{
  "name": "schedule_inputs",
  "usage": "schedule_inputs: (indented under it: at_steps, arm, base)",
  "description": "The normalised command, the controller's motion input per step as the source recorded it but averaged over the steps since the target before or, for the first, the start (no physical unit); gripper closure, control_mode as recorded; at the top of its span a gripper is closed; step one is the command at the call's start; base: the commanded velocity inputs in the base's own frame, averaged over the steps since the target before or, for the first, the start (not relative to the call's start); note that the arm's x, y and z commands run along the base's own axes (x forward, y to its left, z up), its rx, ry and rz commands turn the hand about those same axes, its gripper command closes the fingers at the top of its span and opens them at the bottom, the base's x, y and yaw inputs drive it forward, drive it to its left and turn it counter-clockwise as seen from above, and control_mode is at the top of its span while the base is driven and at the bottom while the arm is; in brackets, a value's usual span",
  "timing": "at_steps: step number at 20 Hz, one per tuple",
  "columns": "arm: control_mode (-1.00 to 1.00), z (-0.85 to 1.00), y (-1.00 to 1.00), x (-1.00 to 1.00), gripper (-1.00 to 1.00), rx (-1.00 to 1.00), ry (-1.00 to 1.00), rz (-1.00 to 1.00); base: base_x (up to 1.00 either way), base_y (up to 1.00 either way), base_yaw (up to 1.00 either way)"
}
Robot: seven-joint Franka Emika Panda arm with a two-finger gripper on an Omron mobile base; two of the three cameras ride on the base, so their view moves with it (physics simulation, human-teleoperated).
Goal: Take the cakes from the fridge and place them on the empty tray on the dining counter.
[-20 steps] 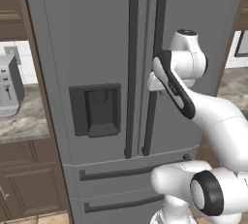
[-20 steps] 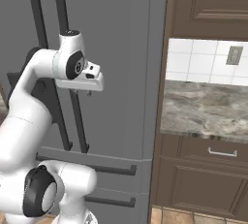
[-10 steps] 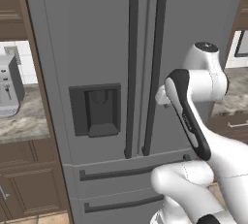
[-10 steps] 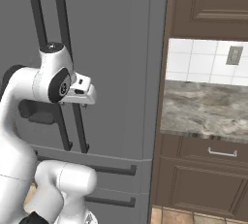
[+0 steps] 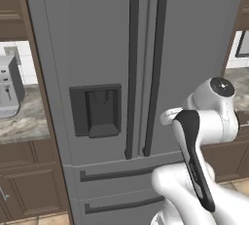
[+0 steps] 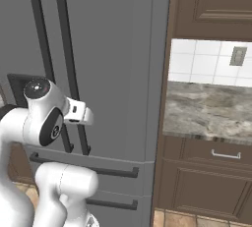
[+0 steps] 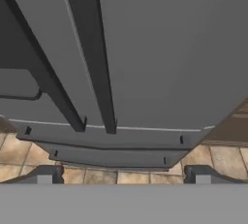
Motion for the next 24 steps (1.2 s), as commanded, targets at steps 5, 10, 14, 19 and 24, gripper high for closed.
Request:
schedule_inputs:
  at_steps: [5,10,14,19,24]
  arm:
    - [1.0,-0.01,0.0,0.0,-1.0,0.0,0.0,0.0]
    - [1.0,0.0,0.0,0.0,-1.0,0.0,0.0,0.0]
    - [1.0,0.0,0.0,0.0,-1.0,0.0,0.0,0.0]
    - [1.0,0.0,0.0,0.0,-1.0,0.0,0.0,0.0]
    - [1.0,0.0,0.0,0.0,-1.0,0.0,0.0,0.0]
  base:
    - [-0.08,0.0,0.0]
    - [-0.71,0.02,0.01]
    - [-0.76,0.16,0.02]
    - [-0.6,0.35,0.01]
    - [-0.44,0.45,0.0]
